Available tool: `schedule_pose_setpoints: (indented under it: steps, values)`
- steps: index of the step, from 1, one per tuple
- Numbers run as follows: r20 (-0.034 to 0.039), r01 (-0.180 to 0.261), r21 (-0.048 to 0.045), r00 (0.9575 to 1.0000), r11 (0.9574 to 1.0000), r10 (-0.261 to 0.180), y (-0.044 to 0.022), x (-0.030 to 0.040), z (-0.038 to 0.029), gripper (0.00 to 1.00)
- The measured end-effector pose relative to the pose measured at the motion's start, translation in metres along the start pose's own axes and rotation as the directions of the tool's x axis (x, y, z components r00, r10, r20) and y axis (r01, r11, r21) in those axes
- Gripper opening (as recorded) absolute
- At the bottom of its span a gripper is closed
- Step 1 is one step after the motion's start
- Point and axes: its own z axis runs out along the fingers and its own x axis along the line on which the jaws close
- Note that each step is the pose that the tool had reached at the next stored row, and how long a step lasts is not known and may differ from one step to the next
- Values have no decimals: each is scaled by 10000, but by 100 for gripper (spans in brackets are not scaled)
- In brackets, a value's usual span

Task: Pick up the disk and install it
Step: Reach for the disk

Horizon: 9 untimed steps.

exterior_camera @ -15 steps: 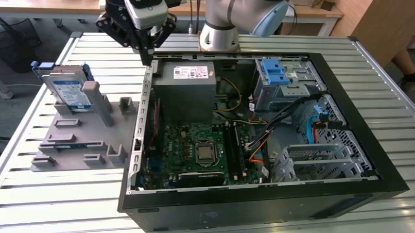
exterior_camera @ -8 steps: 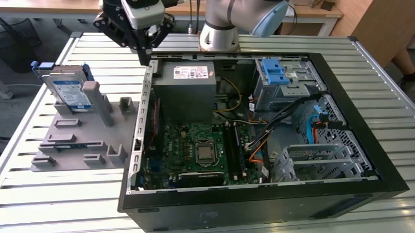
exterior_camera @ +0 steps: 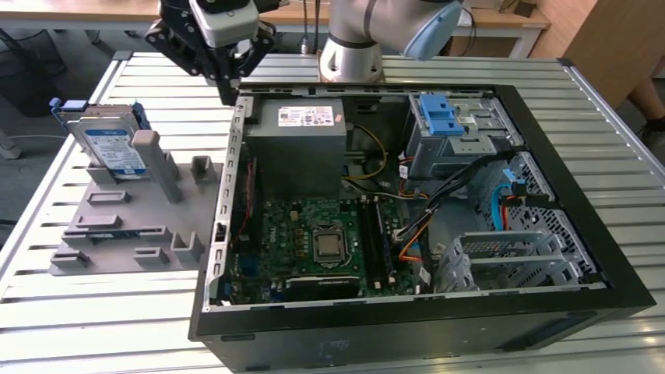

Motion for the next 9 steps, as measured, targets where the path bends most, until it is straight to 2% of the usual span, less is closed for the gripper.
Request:
schedule_pose_setpoints:
  steps: [9]
  values:
    - [-1,0,0,10000,10000,0,-2,50,1,11]
